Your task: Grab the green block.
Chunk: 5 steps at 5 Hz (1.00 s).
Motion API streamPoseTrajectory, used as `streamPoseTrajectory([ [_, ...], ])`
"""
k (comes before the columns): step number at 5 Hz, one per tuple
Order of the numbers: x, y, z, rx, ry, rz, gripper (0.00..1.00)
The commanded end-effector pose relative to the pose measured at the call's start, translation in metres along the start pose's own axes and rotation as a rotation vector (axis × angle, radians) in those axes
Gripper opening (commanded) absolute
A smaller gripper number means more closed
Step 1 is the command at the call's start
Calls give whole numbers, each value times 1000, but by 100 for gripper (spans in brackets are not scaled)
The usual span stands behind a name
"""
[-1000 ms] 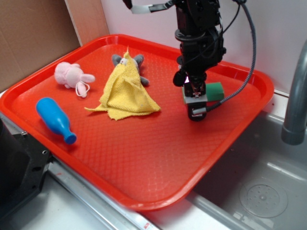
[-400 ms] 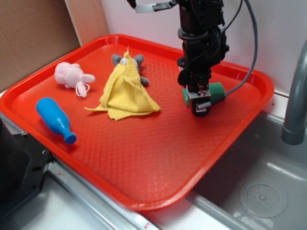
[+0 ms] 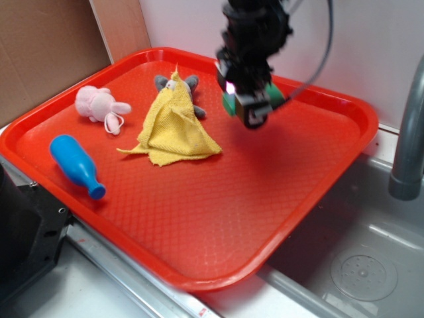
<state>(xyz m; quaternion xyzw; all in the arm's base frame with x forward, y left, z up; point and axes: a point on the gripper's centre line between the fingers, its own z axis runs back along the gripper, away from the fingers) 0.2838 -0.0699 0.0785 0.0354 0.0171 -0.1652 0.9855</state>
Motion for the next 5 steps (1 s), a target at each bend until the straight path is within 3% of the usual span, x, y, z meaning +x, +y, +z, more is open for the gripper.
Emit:
streamPoseTrajectory([
  [1,-46,32,81,-47,-109,275,0],
  [3,-111,32,105,-33,-161,374,0],
  [4,-122,24,103,-27,-142,364,0],
  [5,-121,29,101,-56,-113,379,0],
])
